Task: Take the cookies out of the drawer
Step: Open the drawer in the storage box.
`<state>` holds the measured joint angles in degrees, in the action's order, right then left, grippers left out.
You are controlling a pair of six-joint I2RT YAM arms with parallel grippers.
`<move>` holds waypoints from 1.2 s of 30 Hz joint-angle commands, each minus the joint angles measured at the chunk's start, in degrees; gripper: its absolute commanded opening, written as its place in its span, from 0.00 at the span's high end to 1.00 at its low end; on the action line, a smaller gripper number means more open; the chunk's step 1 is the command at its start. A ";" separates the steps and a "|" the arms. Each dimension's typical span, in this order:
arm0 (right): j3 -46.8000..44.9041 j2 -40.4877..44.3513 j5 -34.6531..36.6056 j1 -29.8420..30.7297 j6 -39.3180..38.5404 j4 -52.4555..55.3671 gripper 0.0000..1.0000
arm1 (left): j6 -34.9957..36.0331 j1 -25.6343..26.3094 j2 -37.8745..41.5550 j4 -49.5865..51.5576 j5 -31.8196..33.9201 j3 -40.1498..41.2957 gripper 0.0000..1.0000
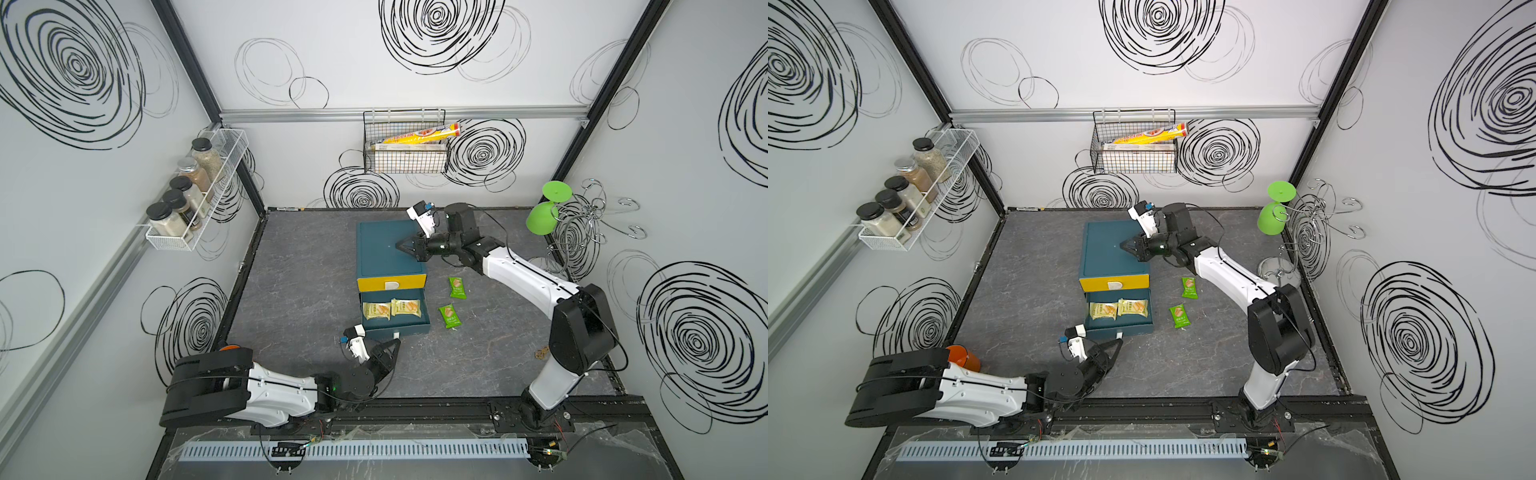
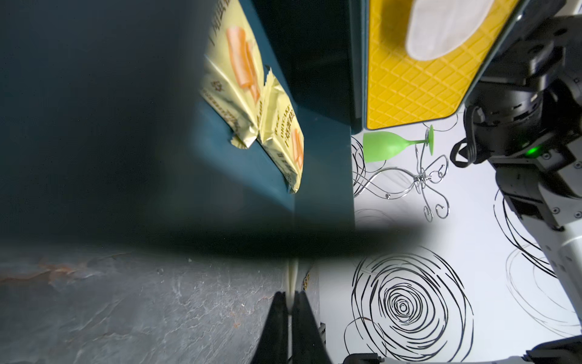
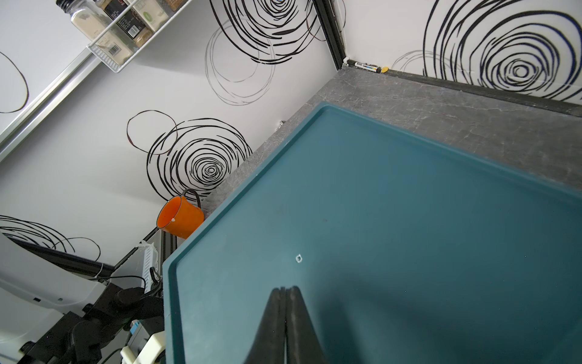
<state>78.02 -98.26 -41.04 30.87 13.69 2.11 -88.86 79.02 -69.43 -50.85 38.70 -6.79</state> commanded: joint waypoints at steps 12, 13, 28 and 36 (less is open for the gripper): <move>-0.75 -0.61 0.10 -0.05 -0.11 2.95 0.92 | -1.48 5.00 0.05 1.74 1.12 -1.71 1.00; -0.84 -0.61 0.02 -0.02 -0.07 2.87 0.92 | -1.46 5.12 0.07 1.79 1.16 -1.70 1.00; -0.41 -1.19 -0.45 0.02 -0.03 3.21 0.87 | 0.16 5.61 0.97 0.17 -1.22 -1.42 0.43; -0.15 -0.77 -0.49 -0.01 -0.33 3.78 0.85 | 0.86 6.24 8.59 9.33 -1.67 -2.93 0.11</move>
<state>78.02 -98.26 -41.60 30.87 13.65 1.89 -89.10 84.77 -63.11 -44.53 38.48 -8.14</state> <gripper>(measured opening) 0.151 0.881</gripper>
